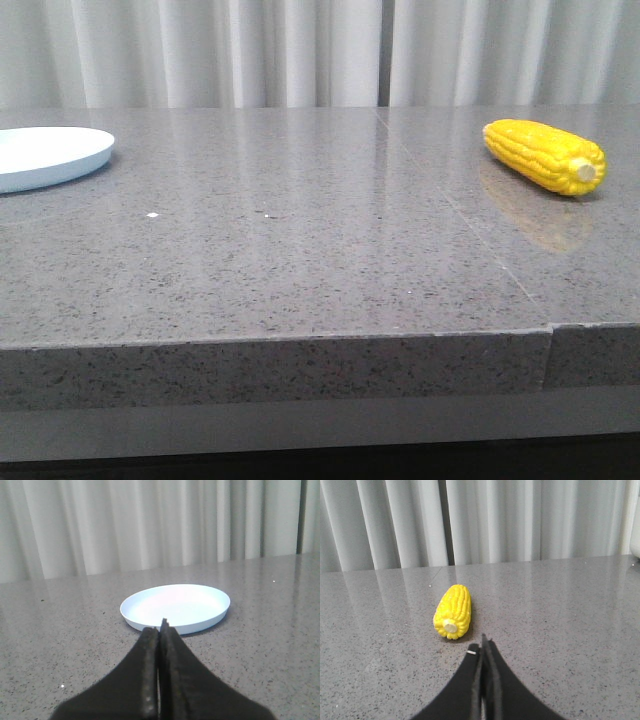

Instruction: Place corn on plate with both arms

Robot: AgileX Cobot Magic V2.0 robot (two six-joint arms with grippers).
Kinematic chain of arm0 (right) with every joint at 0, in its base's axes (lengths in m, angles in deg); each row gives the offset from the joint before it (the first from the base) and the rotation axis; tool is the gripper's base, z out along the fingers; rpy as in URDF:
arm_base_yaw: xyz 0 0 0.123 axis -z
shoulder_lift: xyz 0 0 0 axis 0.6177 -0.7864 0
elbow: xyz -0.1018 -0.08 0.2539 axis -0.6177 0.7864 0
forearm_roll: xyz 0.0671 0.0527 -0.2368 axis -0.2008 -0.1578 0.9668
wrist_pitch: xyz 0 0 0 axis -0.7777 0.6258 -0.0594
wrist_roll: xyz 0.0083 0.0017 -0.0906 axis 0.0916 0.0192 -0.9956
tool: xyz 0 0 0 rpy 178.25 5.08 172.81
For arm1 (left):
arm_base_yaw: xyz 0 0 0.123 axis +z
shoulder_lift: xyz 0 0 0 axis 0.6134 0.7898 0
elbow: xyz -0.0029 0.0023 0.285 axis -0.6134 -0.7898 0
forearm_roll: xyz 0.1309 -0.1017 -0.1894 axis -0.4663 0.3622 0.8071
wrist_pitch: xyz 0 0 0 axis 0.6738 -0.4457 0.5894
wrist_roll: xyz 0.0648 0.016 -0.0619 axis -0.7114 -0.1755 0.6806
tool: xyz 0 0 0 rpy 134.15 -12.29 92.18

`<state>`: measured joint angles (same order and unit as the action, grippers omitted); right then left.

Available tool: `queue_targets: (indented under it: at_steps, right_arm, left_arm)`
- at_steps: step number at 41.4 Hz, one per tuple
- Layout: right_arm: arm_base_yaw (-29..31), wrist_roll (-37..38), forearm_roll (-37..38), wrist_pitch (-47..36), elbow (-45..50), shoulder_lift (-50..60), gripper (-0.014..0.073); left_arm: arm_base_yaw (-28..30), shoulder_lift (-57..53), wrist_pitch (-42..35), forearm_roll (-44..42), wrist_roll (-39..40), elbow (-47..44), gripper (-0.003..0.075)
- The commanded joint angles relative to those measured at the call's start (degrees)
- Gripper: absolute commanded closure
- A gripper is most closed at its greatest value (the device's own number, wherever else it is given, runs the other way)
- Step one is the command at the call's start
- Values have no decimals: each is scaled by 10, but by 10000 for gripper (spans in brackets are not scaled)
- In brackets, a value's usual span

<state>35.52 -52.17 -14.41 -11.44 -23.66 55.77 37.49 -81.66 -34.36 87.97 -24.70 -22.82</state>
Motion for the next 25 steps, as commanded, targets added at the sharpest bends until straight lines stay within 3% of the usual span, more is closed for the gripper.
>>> queue_targets:
  at_steps: [1, 9, 25]
  right_arm:
    - [2, -4, 0, -45, -42, 7, 713]
    - [2, -4, 13, 42, -160, 3, 713]
    - [2, -4, 37, 263, -381, -151, 713]
  left_arm:
    - [-2, -12, -57, 20, 4, 28, 740]
    - [-2, -2, -23, 21, 4, 149, 740]
    - [-2, 172, 203, 15, 4, 400, 741]
